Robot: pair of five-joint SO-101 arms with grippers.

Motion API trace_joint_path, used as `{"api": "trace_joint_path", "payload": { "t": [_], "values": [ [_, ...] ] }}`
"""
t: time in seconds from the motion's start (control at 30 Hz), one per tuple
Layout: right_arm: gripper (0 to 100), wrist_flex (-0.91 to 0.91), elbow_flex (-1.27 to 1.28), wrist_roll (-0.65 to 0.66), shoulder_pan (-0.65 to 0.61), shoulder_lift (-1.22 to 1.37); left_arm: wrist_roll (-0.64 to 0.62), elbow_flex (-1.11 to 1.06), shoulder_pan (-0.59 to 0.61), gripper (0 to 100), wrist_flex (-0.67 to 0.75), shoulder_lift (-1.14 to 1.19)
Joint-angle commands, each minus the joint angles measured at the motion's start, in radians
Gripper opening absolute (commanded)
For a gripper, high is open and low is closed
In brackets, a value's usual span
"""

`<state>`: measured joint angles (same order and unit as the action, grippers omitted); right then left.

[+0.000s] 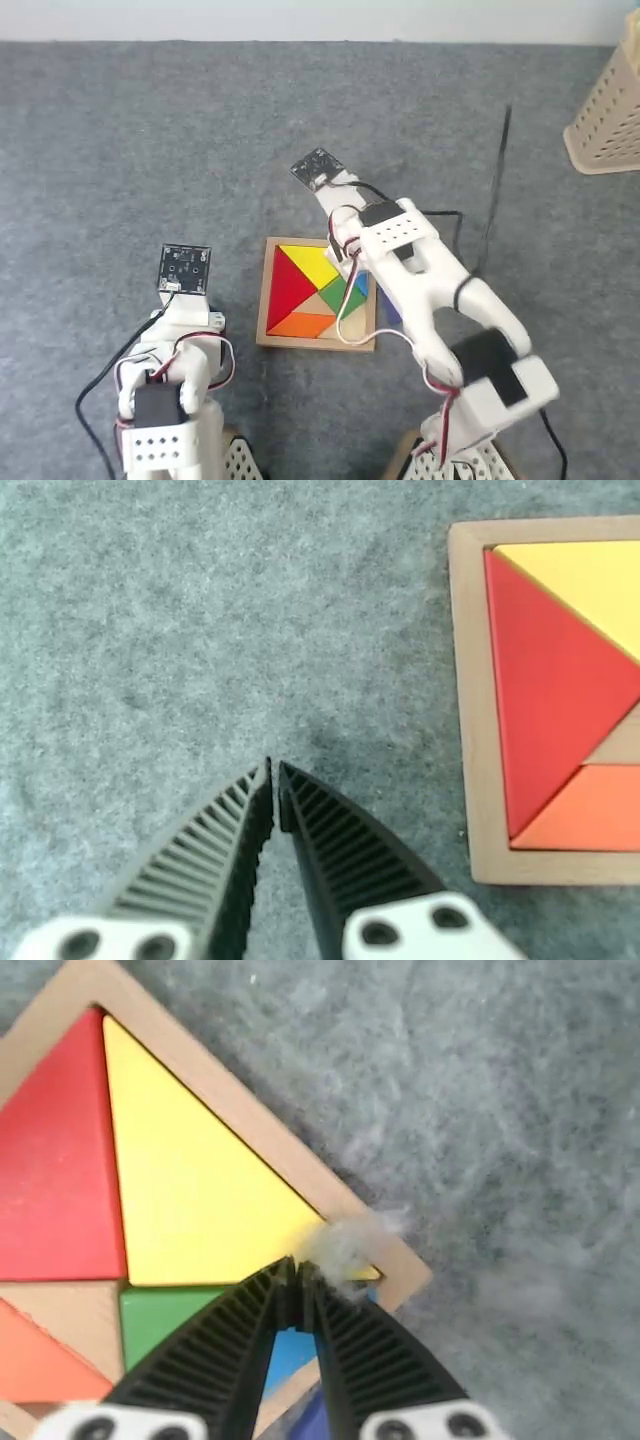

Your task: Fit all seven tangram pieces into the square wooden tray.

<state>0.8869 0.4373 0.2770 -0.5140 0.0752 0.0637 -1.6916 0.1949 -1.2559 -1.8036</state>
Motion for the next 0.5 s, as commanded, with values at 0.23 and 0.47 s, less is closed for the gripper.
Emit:
{"api": "trace_joint_path", "payload": {
  "t": [0.23,0.47],
  "values": [
    [0.6,-0.096,0.232,-0.009,0.001,-0.297,0.005,0.007,0.0,1,-0.008,-0.02],
    [0.6,-0.097,0.293,-0.008,-0.019,-0.26,0.005,0.007,0.0,1,-0.008,-0.02]
  ]
}}
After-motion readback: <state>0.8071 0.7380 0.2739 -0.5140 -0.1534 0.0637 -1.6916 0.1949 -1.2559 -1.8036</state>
